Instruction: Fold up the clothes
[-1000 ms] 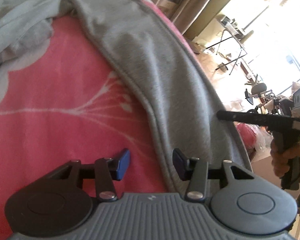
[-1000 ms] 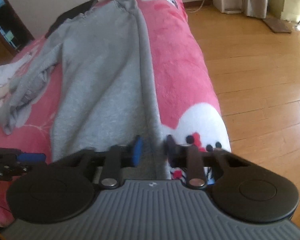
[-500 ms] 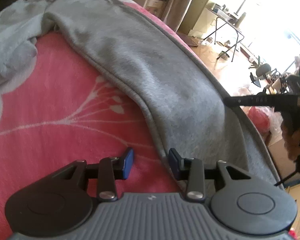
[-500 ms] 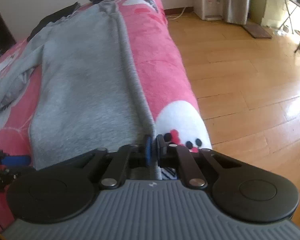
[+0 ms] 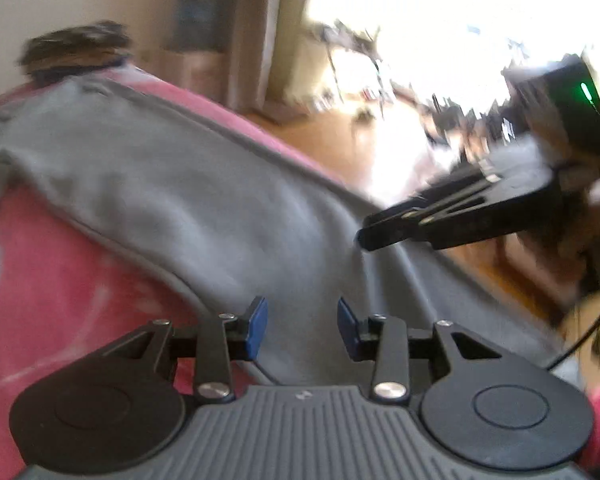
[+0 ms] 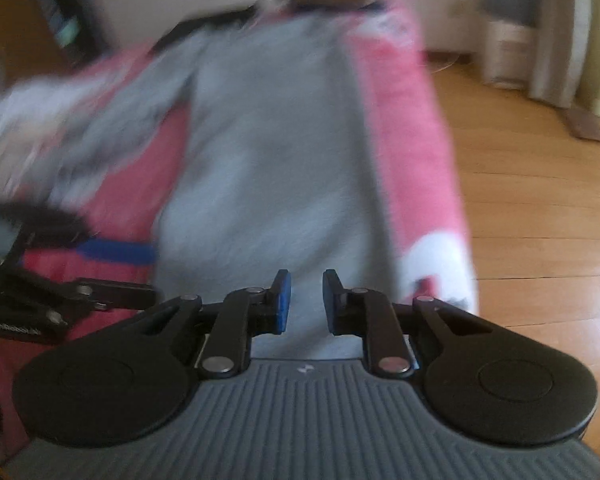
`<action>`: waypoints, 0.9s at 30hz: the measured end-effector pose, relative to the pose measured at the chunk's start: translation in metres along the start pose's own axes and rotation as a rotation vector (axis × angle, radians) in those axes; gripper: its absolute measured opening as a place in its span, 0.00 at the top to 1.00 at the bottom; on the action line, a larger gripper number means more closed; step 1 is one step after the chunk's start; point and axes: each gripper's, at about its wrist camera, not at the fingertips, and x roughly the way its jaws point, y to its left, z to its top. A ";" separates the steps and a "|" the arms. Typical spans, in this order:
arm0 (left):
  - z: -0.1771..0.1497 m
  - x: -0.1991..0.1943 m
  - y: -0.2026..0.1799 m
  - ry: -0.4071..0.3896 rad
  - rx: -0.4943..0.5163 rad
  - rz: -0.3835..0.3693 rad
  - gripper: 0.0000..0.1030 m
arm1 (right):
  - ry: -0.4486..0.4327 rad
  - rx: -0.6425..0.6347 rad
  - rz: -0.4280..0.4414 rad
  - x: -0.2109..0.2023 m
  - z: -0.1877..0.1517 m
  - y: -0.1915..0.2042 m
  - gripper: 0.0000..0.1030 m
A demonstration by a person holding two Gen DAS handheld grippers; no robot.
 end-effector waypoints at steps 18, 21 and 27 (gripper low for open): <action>-0.032 -0.036 -0.009 0.046 0.031 -0.011 0.59 | 0.155 -0.030 0.018 -0.056 -0.037 0.025 0.85; -0.037 -0.048 -0.009 0.061 -0.013 -0.111 0.59 | 0.282 -0.012 0.051 -0.034 -0.062 0.032 0.84; -0.061 -0.056 -0.007 0.202 -0.159 -0.493 0.49 | 0.382 0.202 0.072 -0.083 -0.126 0.009 0.84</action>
